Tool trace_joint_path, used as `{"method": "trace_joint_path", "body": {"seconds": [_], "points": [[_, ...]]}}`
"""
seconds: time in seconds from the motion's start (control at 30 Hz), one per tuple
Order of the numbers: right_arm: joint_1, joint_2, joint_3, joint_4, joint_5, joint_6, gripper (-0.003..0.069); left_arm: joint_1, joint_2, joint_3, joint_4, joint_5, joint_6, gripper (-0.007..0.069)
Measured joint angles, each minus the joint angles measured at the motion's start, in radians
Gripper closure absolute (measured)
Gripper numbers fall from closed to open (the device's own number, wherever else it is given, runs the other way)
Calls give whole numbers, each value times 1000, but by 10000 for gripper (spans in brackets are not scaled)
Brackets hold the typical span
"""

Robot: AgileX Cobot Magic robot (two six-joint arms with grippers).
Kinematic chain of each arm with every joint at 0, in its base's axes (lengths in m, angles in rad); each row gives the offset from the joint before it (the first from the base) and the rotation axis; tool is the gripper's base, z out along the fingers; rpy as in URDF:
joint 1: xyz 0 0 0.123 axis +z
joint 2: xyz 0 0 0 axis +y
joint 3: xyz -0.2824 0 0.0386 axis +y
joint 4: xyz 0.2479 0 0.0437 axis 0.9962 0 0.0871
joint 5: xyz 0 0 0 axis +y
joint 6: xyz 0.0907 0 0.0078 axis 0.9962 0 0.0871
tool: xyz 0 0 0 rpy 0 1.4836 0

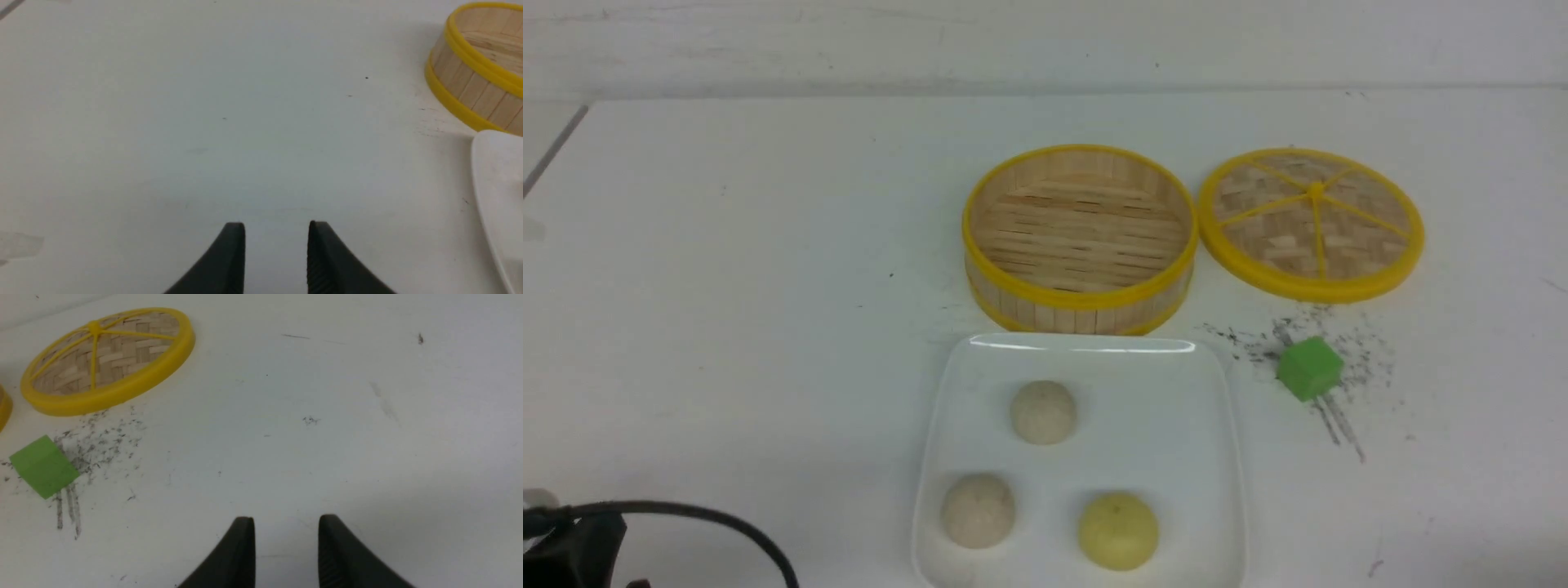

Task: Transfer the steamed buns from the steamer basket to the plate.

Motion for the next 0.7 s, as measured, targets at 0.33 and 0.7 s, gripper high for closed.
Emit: {"method": "trace_joint_path", "body": {"seconds": [0.33,0.7], "points": [[0,0,0,0,0,0,417,15,-178,54,51,67,-92,375],[0,0,0,0,0,0,417,17,-364,54,52,263,-111,375]]}}
